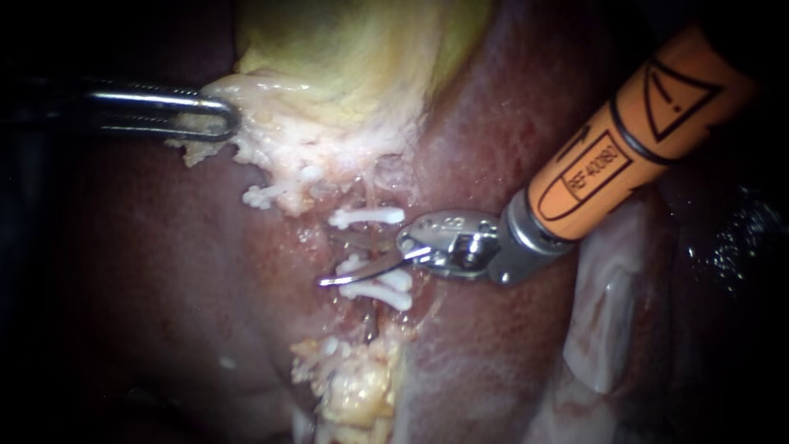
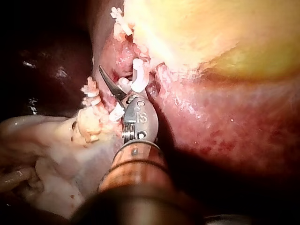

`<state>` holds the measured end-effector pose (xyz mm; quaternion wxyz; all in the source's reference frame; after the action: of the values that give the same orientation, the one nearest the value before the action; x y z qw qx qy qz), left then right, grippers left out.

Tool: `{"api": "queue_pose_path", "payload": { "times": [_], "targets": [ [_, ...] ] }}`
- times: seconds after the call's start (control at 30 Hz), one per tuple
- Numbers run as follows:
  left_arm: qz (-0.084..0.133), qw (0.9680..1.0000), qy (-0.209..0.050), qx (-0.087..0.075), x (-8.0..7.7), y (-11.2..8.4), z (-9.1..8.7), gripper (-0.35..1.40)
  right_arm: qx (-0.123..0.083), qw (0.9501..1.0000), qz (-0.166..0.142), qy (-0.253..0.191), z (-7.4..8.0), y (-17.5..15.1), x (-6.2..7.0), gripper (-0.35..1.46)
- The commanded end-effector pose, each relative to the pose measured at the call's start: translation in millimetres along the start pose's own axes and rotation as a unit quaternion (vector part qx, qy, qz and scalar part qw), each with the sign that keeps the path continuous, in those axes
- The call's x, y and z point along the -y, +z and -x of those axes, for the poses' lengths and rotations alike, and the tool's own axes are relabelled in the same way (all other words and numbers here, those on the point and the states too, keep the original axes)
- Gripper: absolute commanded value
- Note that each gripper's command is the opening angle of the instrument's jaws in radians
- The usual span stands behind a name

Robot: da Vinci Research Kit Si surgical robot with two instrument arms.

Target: Go to the cutting position right tube

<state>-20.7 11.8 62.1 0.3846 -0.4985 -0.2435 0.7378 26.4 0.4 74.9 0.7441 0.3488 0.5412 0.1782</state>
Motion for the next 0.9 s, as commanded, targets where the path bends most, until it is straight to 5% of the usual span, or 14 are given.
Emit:
{"api": "queue_pose_path", "payload": {
  "times": [0.03, 0.3, 0.67, 0.9],
  "targets": [
    [0.0, 1.0, 0.0, 0.0, 0.0, 0.0, 0.0, -0.35, -0.003, 1.0, -0.004, -0.002, 0.0, 0.4, 0.0, 1.18],
    [0.0, 1.0, 0.0, 0.0, 0.0, 0.0, 0.0, -0.35, -0.025, 0.9995, -0.017, -0.003, -1.7, 0.0, 1.3, 1.16],
    [0.0, 1.0, 0.0, 0.0, 0.0, -0.1, 0.0, -0.35, -0.033, 0.999, -0.03, 0.003, -4.6, -0.2, 5.8, 1.14],
    [0.0, 1.0, 0.0, 0.0, 0.0, -0.1, 0.0, -0.35, -0.034, 0.9989, -0.033, 0.003, -4.7, 0.0, 6.0, 1.14]
  ]
}}
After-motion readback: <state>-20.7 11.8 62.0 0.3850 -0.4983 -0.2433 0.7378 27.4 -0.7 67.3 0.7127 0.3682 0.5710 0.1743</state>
